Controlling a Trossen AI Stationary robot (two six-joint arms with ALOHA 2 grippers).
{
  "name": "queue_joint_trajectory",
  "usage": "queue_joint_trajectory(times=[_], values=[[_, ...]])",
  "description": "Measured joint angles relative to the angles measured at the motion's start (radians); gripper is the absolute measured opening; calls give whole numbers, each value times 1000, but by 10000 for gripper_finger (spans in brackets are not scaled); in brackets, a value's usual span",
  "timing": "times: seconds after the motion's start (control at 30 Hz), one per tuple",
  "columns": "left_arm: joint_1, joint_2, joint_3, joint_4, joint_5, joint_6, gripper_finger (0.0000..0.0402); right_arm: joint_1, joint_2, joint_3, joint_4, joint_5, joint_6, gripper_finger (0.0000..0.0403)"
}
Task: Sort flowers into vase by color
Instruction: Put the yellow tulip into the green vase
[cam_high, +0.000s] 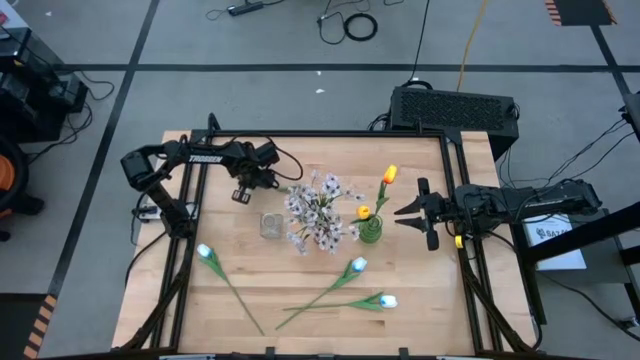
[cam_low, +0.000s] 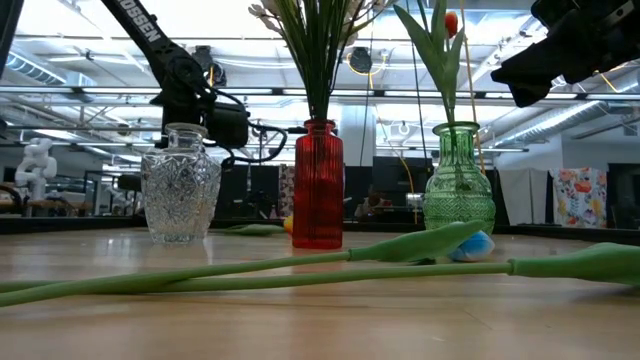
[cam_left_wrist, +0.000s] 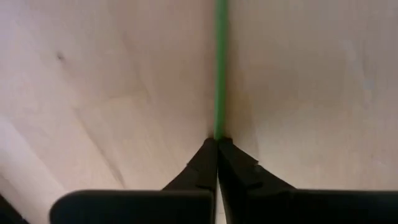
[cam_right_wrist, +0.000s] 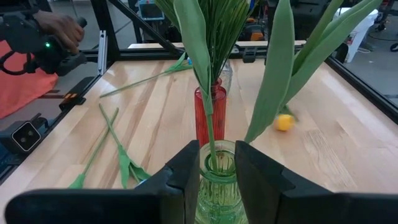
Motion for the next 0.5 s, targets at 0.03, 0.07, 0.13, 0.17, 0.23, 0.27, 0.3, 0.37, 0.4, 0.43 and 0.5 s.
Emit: queue_joint_trajectory(times=[0.03, 0.07, 0.13, 0.17, 0.23, 0.27, 0.3, 0.37, 0.4, 0.43, 0.5], values=[[0, 1, 2, 1, -7, -17, 7, 0, 0, 0, 0, 0, 0, 93], [0, 2, 8, 1, -10, -37, 7, 0, 0, 0, 0, 0, 0, 93], [1, -4, 21, -7, -14, -64, 6, 0, 0, 0, 0, 0, -1, 93], [1, -9, 26, -14, -14, -75, 4, 0, 0, 0, 0, 0, -1, 93], [1, -26, 36, -28, -22, -94, 3, 0, 0, 0, 0, 0, -1, 93], [1, -41, 41, -45, -22, -98, 3, 0, 0, 0, 0, 0, -1, 93], [1, -59, 41, -57, -24, -104, 2, 0, 0, 0, 0, 0, -1, 93], [0, -95, 41, -75, -23, -123, 2, 0, 0, 0, 0, 0, -1, 93], [0, -114, 41, -81, -22, -130, 2, 0, 0, 0, 0, 0, -1, 93], [0, -137, 41, -88, -21, -142, 1, 0, 0, 0, 0, 0, 0, 93], [-1, -187, 41, -105, -20, -168, 1, 0, 0, 0, 0, 0, 0, 93]])
